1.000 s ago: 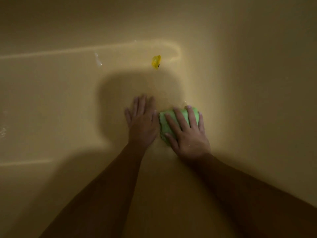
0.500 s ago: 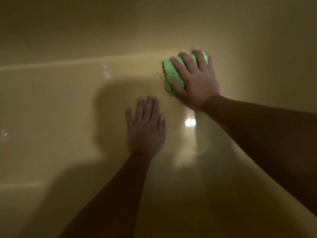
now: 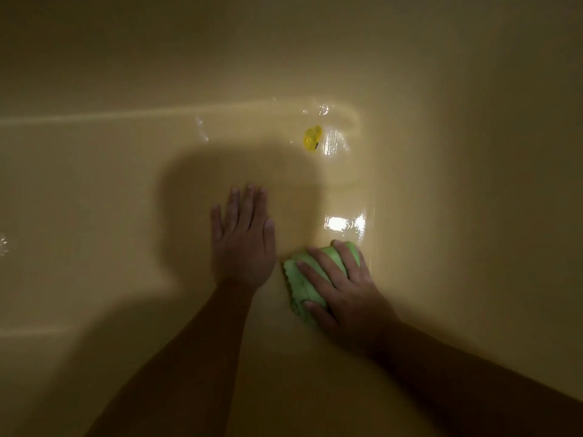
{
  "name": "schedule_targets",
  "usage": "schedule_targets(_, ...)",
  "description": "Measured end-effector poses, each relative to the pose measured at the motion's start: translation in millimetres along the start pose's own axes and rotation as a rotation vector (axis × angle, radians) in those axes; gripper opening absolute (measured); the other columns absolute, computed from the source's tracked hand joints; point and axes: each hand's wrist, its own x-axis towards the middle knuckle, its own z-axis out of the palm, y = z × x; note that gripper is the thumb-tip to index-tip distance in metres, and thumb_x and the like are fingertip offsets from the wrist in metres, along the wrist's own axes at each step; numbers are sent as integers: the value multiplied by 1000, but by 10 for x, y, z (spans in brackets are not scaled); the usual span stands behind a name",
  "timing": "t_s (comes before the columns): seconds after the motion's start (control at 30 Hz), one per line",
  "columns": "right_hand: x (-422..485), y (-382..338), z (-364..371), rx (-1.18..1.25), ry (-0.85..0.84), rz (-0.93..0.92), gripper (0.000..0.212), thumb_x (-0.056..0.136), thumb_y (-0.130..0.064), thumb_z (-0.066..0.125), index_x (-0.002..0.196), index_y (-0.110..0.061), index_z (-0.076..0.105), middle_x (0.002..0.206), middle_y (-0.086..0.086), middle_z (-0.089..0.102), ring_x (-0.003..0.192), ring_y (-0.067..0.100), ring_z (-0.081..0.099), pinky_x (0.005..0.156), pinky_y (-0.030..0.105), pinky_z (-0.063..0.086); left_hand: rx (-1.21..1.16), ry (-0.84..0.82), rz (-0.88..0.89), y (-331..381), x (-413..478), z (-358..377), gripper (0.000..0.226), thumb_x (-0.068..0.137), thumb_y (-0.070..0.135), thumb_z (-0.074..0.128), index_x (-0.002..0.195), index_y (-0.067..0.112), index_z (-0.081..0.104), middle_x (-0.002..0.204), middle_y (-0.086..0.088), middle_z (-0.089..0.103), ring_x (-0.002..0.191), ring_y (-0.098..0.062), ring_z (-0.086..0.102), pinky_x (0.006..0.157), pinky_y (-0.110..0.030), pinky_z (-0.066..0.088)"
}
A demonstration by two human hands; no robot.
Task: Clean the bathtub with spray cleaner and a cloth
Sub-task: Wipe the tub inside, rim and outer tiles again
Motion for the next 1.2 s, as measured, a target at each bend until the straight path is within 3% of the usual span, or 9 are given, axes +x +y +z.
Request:
schedule_targets(0.1,230,88,-116,-16,26,-18,63,106,-62,30,160,-29,33,165,4,34,153,41,24,119,69,25,-3,-2,2,-81,-13,-8,59,109,39,26,165,21,21,172,0,17,160,-24,8,126,-57,11)
schedule_targets(0.27,1242,432,-428,-36,191,52,64,102,-58,42,156,-24,42,160,10,42,147,47,30,117,66,27,8,14,4,-138,4,19,59,109,41,29,164,22,24,172,0,20,160,-23,10,126,-57,10)
schedule_targets(0.47,2196,723,-883,-61,245,124,72,103,-62,34,164,-27,21,168,7,24,155,44,11,123,66,11,33,45,15,-188,49,34,60,109,43,30,164,22,25,171,0,21,160,-24,12,125,-59,12)
schedule_targets(0.63,1717,402,-559,-19,280,164,67,104,-57,38,162,-24,30,167,11,29,153,47,16,120,68,19,13,15,15,-252,16,12,60,109,41,30,165,19,23,171,-1,21,160,-23,13,126,-57,12)
schedule_targets(0.73,1065,27,-241,7,215,128,65,104,-54,40,160,-22,35,165,10,32,152,47,20,119,68,20,11,-4,1,-354,-157,-10,60,109,41,30,165,20,21,171,0,20,160,-23,11,126,-57,12)
schedule_targets(0.9,250,-492,189,-10,65,54,68,105,-61,35,164,-26,27,169,7,27,155,45,17,119,73,20,10,-60,-3,-556,-303,-62,62,109,44,23,166,21,16,172,1,15,161,-23,4,126,-58,9)
schedule_targets(1.03,371,-434,99,-16,6,-8,69,105,-63,34,164,-28,27,169,4,27,156,42,15,122,69,16,18,-66,-8,-613,-262,-69,61,108,45,21,166,24,17,173,2,13,161,-23,3,126,-58,7)
schedule_targets(1.2,1268,-133,-237,-42,126,-23,66,102,-57,45,157,-22,41,162,8,37,150,46,25,120,67,22,25,-34,-15,-695,-203,-57,60,108,44,27,165,26,22,172,2,18,160,-24,9,126,-59,10)
